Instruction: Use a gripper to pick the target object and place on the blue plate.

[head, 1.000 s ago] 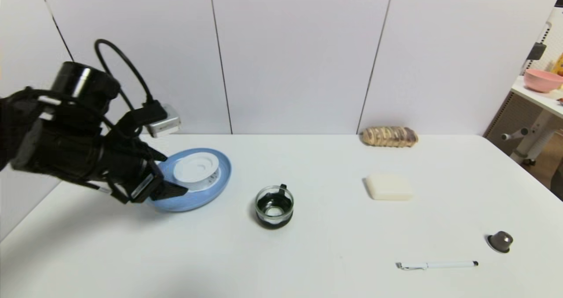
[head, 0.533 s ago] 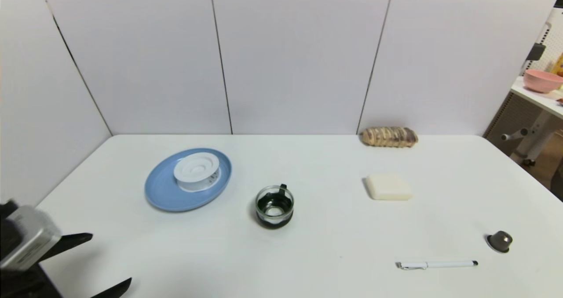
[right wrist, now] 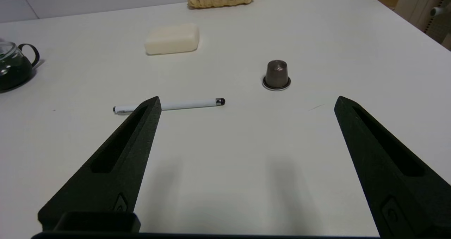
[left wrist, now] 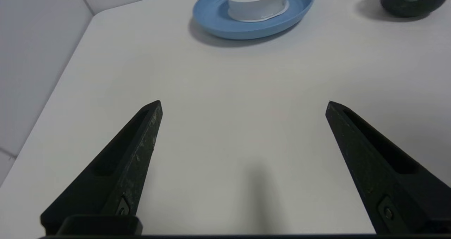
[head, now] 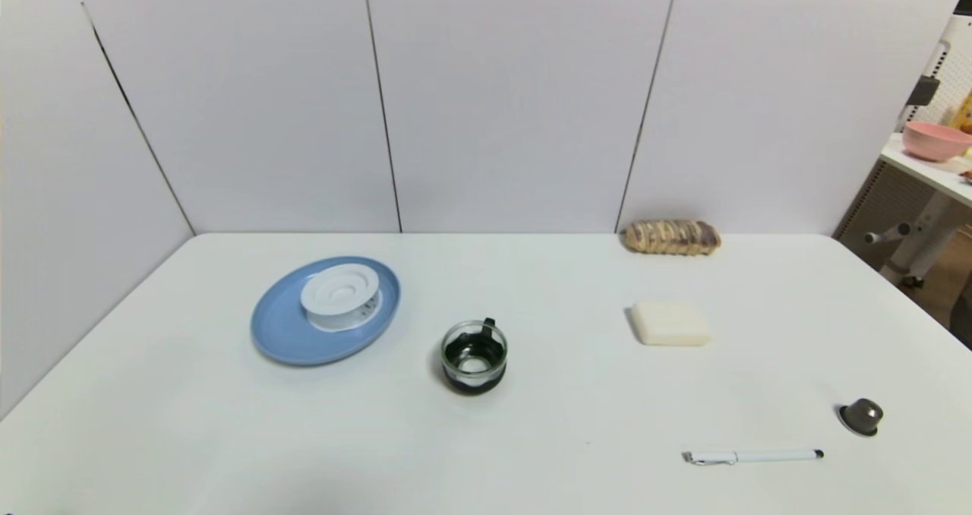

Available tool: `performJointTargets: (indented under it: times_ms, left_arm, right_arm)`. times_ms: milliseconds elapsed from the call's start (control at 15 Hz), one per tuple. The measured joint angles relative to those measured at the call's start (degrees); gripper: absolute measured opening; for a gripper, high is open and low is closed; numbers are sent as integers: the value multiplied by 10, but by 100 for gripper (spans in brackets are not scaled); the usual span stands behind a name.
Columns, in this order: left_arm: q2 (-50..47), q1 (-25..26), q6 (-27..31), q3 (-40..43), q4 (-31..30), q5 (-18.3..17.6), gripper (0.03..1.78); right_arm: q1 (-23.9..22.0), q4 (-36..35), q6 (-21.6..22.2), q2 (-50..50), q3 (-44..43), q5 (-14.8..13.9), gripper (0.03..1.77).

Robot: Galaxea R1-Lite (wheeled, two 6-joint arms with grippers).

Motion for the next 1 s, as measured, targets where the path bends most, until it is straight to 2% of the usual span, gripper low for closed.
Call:
performJointTargets:
  times_ms: [200,467,1000]
  left_arm:
    - [-52,8,-16,8,33,27,168]
    - [-70,10,-93,9,32,52,169]
    - [-72,10,-94,9,32,53,169]
  right_arm:
    - [0,0,0,0,0,0,170]
    - [0,0,0,0,0,0,170]
    - [0,0,-1,0,0,0,170]
